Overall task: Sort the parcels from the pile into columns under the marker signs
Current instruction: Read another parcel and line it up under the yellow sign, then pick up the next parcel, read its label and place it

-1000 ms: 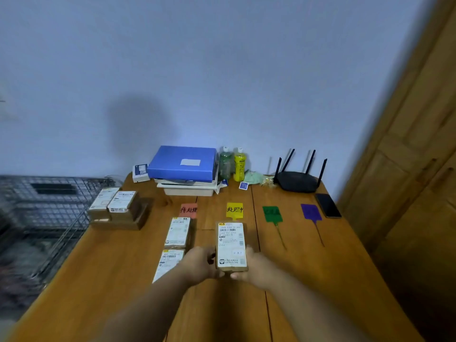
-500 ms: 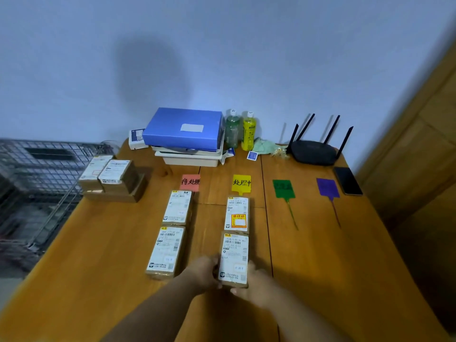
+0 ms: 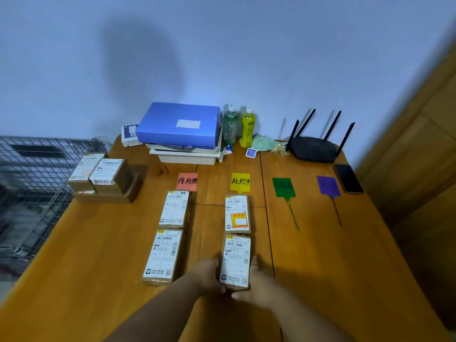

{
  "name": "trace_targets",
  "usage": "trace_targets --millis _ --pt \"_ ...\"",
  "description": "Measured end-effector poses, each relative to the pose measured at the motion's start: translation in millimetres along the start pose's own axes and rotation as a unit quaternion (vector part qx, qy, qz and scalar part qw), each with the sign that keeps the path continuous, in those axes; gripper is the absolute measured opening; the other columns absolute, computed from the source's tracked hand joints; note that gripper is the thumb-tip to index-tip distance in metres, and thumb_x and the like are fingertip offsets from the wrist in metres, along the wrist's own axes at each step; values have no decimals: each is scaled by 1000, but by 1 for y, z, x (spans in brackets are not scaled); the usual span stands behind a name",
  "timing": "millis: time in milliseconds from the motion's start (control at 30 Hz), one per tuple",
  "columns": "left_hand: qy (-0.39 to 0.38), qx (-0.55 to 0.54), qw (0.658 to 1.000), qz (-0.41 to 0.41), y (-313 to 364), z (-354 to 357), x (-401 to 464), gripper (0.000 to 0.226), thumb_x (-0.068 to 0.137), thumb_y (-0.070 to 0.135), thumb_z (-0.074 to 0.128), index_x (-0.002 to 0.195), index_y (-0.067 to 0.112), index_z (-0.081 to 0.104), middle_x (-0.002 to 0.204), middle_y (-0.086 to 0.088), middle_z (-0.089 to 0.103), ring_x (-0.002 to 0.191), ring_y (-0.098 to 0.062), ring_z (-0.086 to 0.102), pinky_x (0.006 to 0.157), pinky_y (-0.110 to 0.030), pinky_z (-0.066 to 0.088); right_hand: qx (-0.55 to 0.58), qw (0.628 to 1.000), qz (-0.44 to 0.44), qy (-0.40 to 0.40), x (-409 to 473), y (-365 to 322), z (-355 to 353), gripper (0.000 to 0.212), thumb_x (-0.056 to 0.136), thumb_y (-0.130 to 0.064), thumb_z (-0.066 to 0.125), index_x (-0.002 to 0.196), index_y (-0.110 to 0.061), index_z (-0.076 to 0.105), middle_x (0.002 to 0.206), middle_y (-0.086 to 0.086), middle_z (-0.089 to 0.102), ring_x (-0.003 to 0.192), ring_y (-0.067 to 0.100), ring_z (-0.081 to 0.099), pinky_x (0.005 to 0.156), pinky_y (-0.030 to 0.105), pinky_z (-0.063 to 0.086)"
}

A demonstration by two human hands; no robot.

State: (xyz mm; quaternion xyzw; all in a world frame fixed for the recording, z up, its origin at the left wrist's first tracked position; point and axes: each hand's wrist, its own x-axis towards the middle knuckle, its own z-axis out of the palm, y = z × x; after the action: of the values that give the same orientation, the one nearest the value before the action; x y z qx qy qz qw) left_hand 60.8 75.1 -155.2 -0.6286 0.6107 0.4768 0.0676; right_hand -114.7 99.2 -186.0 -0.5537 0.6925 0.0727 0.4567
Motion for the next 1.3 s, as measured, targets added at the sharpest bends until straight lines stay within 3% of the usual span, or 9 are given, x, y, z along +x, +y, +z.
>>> trace_targets --millis 133,267,433,567,767,867,967,1067,1300 --pt "-12 33 999 7 15 -30 -12 67 78 24 76 138 21 46 137 -1 53 129 -23 49 104 -37 44 -15 999 -14 43 -15 -12 -33 122 78 -54 69 148 -22 -26 164 1 -2 150 28 3 119 51 18" --pt "70 82 993 38 39 -82 -38 80 87 42 64 152 20 23 157 -7 29 143 -29 28 113 -41 30 -60 991 -50 108 -38 -32 -86 102 89 -61 48 150 -20 -21 159 -3 -22 149 24 -13 119 48 8" --pt "212 139 965 75 63 -152 -74 71 95 55 40 154 24 13 163 -5 5 149 -28 0 118 -49 12 -152 961 -99 207 -70 -71 -162 82 94 -67 24 154 -23 -9 162 0 -15 150 24 -9 122 45 2" --pt "328 168 926 79 74 -198 -123 66 97 58 26 154 28 12 163 -4 0 149 -28 -7 119 -53 10 -193 931 -133 281 -104 -107 -206 78 94 -66 16 156 -22 0 163 0 -9 150 25 -8 121 47 1" --pt "392 154 906 46 50 -233 -181 68 95 62 19 154 28 13 163 -3 3 149 -28 -3 119 -54 7 -211 916 -164 300 -141 -153 -222 81 93 -69 15 156 -20 4 164 2 -5 150 26 -6 121 50 6" --pt "386 178 905 16 22 -242 -202 82 87 72 3 155 26 10 163 -6 6 149 -30 -3 118 -55 10 -234 914 -166 288 -150 -173 -210 83 92 -70 15 156 -19 4 164 3 -5 150 28 -7 121 51 7" --pt "400 143 905 -18 -7 -248 -214 74 92 67 20 154 27 10 163 -3 8 149 -28 -3 117 -59 12 -243 914 -174 275 -154 -189 -194 82 93 -69 16 156 -18 3 164 4 -4 150 30 -7 120 51 7" --pt "400 136 906 -39 -37 -256 -221 86 86 71 40 154 26 11 162 -3 10 149 -29 0 115 -62 14 -244 914 -181 269 -151 -207 -177 84 92 -70 16 156 -18 4 164 3 -3 150 30 -8 120 50 6" --pt "371 123 919 -43 -100 -290 -212 106 69 71 63 152 27 15 158 2 27 148 -30 10 113 -64 18 -221 925 -199 236 -123 -270 -134 83 93 -69 16 156 -17 3 164 1 -4 150 28 -10 121 49 4"
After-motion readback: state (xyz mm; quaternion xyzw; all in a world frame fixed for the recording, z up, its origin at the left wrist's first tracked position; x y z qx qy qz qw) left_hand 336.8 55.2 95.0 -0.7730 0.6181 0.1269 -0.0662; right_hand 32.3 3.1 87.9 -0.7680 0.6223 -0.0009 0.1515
